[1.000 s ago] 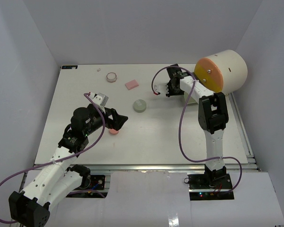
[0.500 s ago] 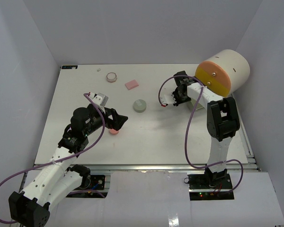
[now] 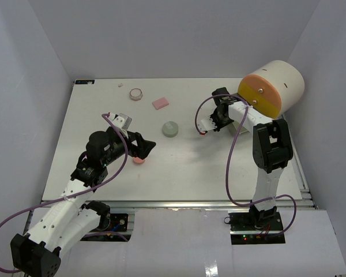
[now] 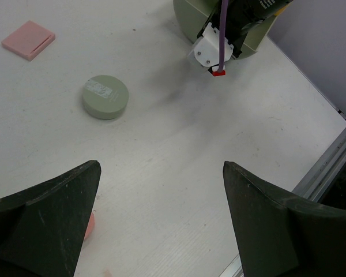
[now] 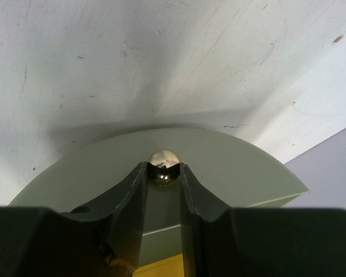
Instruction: Organize the makeup
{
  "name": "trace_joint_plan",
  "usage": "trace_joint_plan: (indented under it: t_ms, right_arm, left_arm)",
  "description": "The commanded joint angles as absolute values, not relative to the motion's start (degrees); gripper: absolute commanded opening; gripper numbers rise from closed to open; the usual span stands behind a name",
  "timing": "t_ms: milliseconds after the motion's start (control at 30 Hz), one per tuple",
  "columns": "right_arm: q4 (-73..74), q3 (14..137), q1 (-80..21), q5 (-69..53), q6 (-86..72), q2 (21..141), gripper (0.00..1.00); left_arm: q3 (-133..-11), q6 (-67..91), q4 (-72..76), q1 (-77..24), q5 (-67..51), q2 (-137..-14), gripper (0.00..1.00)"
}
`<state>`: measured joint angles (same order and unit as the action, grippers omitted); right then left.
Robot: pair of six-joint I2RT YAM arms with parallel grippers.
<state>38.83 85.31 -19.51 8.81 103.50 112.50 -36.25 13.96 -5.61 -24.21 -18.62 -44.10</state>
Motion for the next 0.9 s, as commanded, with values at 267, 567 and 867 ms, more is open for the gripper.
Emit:
trace_joint_plan:
  t_ms: [267,567,867]
  right_arm:
    - [37.84,85.04,-18.56,11.01,112.76,109.8,0.32]
    - [36.8,82.47,-18.22,7.96,108.1,107.1,0.7]
    - [40.74,81.64,-18.38,-0.1,99.23,100.48,0.77]
  left_arm:
    - [-37.09,13.32,-5.62,-24.17,-18.32,-43.28,0.98]
    - [-37.06,13.3,-5.42,-24.17,-18.99,-43.33,0.98]
    - [-36.44,13.56,-3.6,-24.17,-22.42,-43.94,0.98]
